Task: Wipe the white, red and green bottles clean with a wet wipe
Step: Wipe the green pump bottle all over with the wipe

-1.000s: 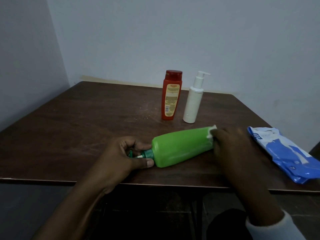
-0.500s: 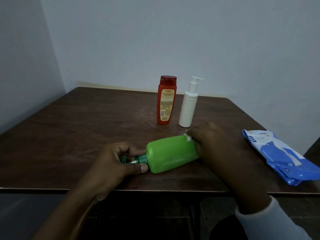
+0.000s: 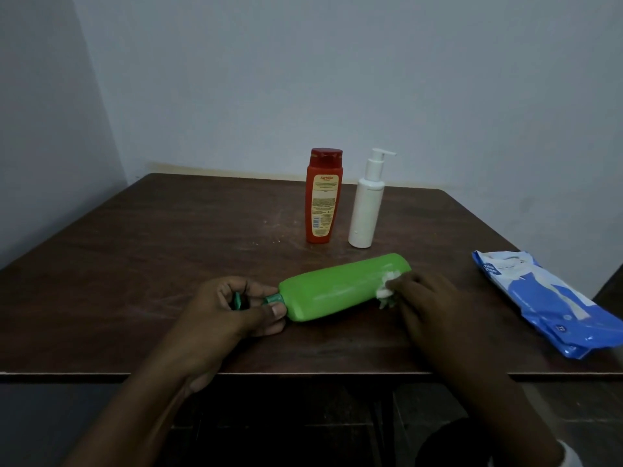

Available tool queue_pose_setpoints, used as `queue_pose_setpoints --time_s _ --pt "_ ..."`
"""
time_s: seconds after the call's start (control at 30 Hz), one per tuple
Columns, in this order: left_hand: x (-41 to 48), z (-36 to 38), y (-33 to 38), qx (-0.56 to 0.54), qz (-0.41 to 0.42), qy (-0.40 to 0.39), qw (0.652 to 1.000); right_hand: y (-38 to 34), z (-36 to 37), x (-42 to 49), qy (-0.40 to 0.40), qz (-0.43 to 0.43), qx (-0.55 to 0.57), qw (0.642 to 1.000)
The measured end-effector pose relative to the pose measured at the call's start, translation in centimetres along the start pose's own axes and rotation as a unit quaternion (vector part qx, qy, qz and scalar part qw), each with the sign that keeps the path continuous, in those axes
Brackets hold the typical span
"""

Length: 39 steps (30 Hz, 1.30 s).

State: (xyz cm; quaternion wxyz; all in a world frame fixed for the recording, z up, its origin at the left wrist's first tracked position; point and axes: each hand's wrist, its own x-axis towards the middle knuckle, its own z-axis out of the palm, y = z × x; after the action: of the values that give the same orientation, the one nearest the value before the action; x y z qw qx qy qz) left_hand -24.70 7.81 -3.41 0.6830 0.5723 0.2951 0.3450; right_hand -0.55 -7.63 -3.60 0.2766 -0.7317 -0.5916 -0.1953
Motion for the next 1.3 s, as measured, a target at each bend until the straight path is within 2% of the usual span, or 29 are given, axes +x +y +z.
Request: queue_pose_setpoints --time_s 0.07,0.1,0.2,0.23,0.37,0.4,0.5,0.53,0.57,0.67,0.7,0.83,1.0,1.13,1.17,1.3 --pt "0.0 -0.1 0.1 -0.008 -0.011 -0.006 1.0 -0.5 0.0 0.6 -0.018 -0.062 -0.013 0.998" --pt "0.0 -0.1 0.1 -0.012 -0.014 -0.008 1.0 -0.2 0.1 1.0 -0.02 -0.062 -0.02 0.998" --pt "0.2 0.0 0.0 -0.022 -0.017 -0.008 1.0 1.4 -0.3 1.4 -0.003 0.043 -0.033 0.999" --pt "0.1 0.1 0.0 -0.022 -0.016 -0.008 1.0 1.3 -0.3 1.0 -0.003 0.055 -0.039 0.998" --pt "-0.1 -0.1 0.1 -0.019 -0.007 -0.005 1.0 -2.0 0.8 0.6 -0.029 -0.079 -0.006 0.996" --pt "-0.1 -0.1 0.0 -0.016 -0.007 -0.004 1.0 -1.9 0.9 1.2 -0.024 -0.075 -0.007 0.997" --pt "-0.1 0.2 -0.1 -0.008 -0.001 -0.005 1.0 -0.6 0.6 1.5 0.014 0.034 -0.034 0.999" --pt "-0.2 0.3 -0.1 -0.003 0.001 -0.007 1.0 -0.9 0.4 0.9 0.021 0.045 -0.041 0.998" --pt "-0.2 0.2 -0.1 0.004 0.004 -0.008 1.0 -1.9 0.6 0.3 0.026 0.025 -0.044 0.998" --pt "-0.1 -0.1 0.1 0.011 0.005 -0.004 1.0 -5.1 1.5 0.0 0.0 -0.115 -0.011 0.993" --pt "0.0 -0.2 0.1 0.01 0.005 -0.004 1.0 -5.0 1.7 0.6 -0.002 -0.124 -0.003 0.992" --pt "-0.3 -0.3 0.1 0.013 0.006 -0.012 1.0 -3.7 1.5 0.3 0.032 -0.027 -0.037 0.998" --pt "-0.4 -0.3 0.5 0.021 0.01 -0.006 1.0 -8.2 1.6 0.5 -0.029 -0.16 -0.003 0.987" --pt "-0.7 0.0 0.4 0.04 0.01 -0.01 0.999 -6.6 1.7 0.4 0.028 -0.053 -0.024 0.998" --pt "-0.8 0.0 0.5 0.047 0.015 -0.01 0.999 -7.2 1.7 -0.4 0.031 -0.059 -0.029 0.997" --pt "-0.5 -0.3 0.6 0.052 0.015 -0.005 0.998 -10.0 2.1 0.2 -0.007 -0.183 -0.007 0.983"
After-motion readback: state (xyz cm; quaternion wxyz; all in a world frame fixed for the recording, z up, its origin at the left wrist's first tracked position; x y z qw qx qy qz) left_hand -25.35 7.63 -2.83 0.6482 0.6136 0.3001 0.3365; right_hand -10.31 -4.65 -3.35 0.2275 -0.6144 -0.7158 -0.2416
